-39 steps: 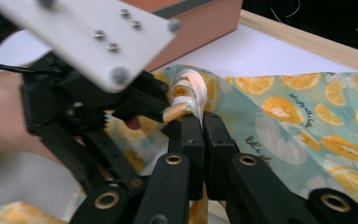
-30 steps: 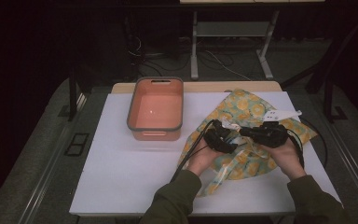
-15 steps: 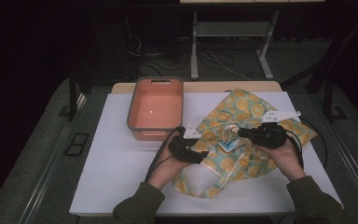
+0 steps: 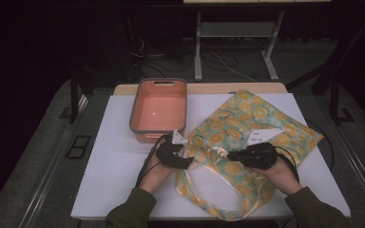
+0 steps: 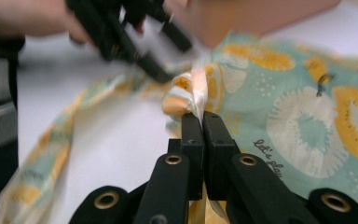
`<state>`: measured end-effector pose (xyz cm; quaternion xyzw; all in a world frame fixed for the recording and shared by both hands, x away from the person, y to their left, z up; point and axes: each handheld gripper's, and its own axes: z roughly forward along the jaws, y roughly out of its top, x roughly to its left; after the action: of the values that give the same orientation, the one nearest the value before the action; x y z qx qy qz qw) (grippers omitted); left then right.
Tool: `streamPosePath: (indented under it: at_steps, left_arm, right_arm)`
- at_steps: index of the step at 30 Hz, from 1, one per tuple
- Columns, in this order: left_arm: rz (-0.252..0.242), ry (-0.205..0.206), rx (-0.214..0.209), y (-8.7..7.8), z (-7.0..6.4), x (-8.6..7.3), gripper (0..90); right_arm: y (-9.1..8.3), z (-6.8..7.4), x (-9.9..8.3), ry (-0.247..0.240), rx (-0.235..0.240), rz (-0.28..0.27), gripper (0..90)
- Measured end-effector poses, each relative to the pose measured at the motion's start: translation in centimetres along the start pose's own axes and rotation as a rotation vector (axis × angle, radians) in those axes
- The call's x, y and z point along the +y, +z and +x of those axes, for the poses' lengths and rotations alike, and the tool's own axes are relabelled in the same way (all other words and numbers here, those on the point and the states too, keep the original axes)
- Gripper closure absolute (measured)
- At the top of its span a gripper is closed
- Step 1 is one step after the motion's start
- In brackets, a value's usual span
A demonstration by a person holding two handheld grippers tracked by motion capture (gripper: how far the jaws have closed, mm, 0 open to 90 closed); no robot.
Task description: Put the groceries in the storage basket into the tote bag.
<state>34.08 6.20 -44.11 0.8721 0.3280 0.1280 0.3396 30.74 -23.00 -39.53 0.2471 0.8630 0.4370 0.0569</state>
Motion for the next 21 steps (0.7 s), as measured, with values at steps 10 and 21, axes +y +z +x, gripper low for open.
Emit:
streamPosePath:
  at_steps: [10, 21]
  left_arm:
    - [-0.033, 0.013, -0.089, -0.6, -1.0, 0.0, 30.3]
    - [-0.008, 0.1, -0.108, 0.7, -2.4, -0.1, 66.0]
  right_arm:
    - [2.4, 0.3, -1.4, 0.002, 0.023, 0.118, 82.5]
    - [1.9, 0.3, -1.4, 0.013, 0.0, 0.086, 67.0]
